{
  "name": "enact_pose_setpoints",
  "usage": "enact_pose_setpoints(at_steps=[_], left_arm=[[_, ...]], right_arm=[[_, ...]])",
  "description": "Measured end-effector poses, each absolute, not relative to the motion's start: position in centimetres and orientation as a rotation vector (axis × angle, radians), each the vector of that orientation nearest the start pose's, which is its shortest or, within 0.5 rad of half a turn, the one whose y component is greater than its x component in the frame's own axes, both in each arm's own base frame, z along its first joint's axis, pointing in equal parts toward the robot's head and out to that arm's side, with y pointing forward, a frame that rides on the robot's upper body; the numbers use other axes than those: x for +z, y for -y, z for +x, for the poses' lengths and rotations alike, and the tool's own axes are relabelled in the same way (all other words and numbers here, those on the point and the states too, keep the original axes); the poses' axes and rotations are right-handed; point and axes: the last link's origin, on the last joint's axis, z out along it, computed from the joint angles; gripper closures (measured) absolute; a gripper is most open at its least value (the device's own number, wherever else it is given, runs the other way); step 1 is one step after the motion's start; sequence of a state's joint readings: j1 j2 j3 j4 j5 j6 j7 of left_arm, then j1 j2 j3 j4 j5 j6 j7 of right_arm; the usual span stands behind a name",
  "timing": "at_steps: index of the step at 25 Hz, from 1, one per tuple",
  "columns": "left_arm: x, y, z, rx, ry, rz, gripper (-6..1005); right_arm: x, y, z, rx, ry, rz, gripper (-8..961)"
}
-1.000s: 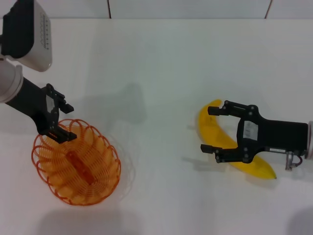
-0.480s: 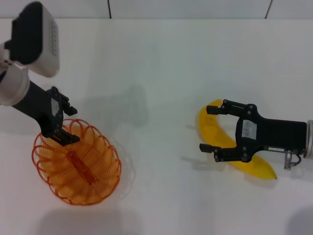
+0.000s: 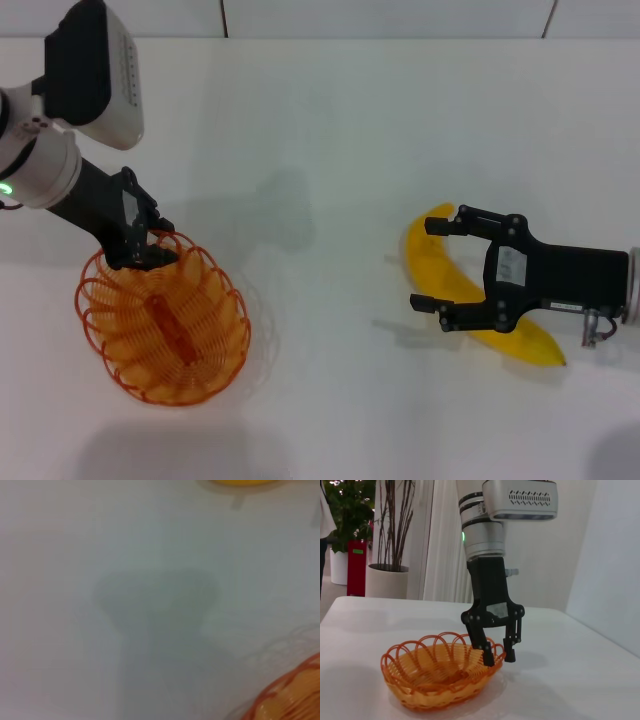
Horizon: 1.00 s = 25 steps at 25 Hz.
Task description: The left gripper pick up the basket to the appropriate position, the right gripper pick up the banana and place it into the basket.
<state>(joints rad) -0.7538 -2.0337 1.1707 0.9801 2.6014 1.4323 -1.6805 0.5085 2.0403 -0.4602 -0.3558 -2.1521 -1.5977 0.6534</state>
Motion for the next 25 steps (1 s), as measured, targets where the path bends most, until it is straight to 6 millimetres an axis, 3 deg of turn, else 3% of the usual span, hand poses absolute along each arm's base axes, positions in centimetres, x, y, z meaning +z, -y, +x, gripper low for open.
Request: enact_pose_setpoints(at_steps=[3,13,21,25], left_arm=[[0.5,-39.4,-21.4,0.616,0.044,-2.868,625],[0.6,-39.4,-21.4,0.626,0.058,-2.869,847],[0.8,-39.2,-21.2,0.630,0.054,-2.873,914],[2.0,-38.1,-20.7,0.604,0.081,-2.917,915]], right_arm=[[-2.5,-28.8,29.8,0.678,-0.034,-2.707,77],[-2.5,-28.8,29.8,0.678,-0.035,-2.707,76],[-2.4,-28.7,29.9,0.676,-0.037,-2.707,77],[-2.3,-28.5,30.1,0.675,-0.049,-2.700,77]])
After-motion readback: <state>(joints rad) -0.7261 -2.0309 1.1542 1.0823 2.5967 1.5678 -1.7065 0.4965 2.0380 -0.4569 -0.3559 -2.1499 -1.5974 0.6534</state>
